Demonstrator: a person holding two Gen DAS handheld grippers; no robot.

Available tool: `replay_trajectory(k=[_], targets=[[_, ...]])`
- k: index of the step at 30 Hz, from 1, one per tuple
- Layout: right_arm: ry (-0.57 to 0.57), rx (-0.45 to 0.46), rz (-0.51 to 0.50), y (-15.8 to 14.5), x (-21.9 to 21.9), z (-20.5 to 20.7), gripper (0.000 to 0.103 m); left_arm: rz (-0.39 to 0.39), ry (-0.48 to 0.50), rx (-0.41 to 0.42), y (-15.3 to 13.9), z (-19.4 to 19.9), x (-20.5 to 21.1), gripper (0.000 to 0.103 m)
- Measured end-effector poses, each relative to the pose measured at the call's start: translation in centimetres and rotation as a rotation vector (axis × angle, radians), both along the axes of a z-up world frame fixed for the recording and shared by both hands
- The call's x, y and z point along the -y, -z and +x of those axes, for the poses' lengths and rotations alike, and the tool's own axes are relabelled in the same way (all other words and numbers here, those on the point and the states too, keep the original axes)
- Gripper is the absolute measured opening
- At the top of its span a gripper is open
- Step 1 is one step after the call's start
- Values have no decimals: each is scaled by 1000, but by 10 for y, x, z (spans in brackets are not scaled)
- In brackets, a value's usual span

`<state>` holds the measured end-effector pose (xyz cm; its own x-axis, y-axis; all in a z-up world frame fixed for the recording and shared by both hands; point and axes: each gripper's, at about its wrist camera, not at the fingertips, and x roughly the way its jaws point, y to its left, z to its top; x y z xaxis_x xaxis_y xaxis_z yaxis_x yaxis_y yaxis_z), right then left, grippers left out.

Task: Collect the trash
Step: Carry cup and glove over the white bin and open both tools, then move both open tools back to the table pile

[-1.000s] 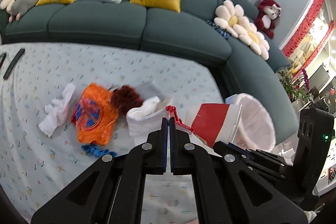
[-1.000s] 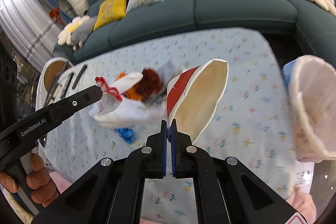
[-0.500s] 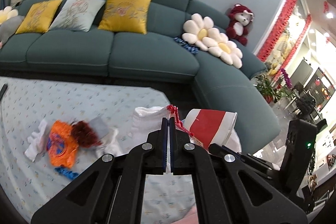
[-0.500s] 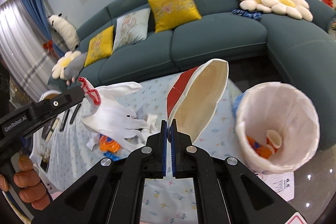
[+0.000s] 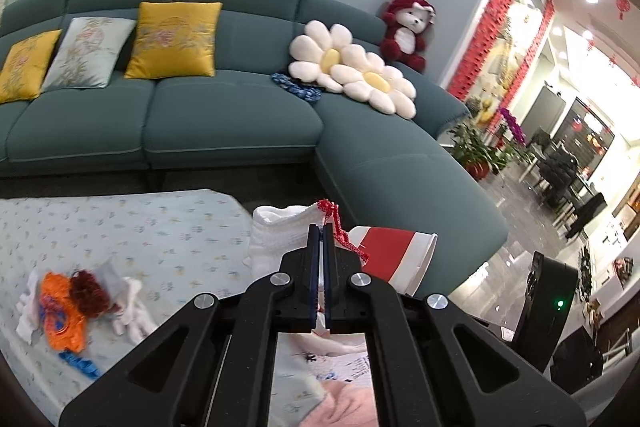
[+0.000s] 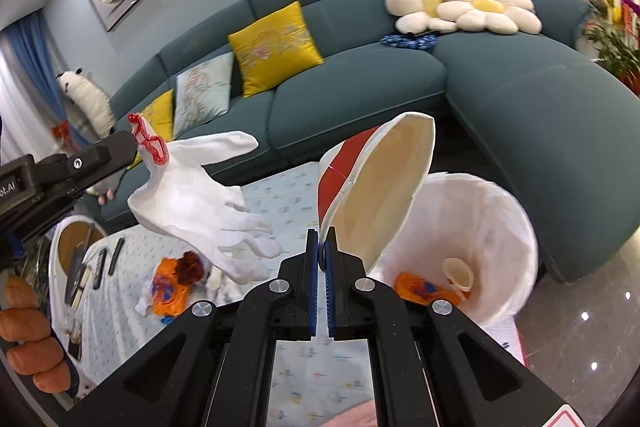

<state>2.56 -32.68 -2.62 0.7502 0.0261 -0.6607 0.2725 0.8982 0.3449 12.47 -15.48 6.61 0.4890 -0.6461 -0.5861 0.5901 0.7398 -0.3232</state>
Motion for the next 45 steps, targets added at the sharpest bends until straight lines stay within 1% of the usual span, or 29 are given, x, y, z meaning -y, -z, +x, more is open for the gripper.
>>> replay_trajectory(k=[8,12,13,15,16,17,20,23,30,32,35,38,41,45], targets=[[66,-15,9,8,39,-15,4,17,66,-27,13,0,57,1],[86,-29,3,14,53,-16,4,5,86,-47,19,2,79,3],[90,-32,0,14,55,-16,4,1,79,-54,22,4,84,4],[102,-42,-8,17,59,-13,6,-5,53,-59,24,7,89,23],[111,-45,-12,18,61,-12,11,-1,35,-59,25,9,90,44],[113,-48,-14,18,61,-11,14,4,17,-55,26,10,90,49],[119,-50,-17,21,63,-8,23,22,6,-41,29,11,89,49],[119,-45,-19,21,61,-6,30,41,-16,-39,33,13,81,50],[97,-41,-25,17,48,-2,33,49,-62,-45,36,16,55,50],[90,-38,-26,14,42,-1,38,48,-75,-40,35,15,44,52],[73,-36,-34,10,31,2,38,45,-109,-38,36,12,22,57],[50,-36,-45,6,13,7,39,47,-142,-44,39,13,1,59],[23,-37,-52,5,-5,13,42,48,-192,-57,45,15,-30,64],[-21,-44,-56,5,-32,22,42,53,-255,-79,55,19,-70,64]])
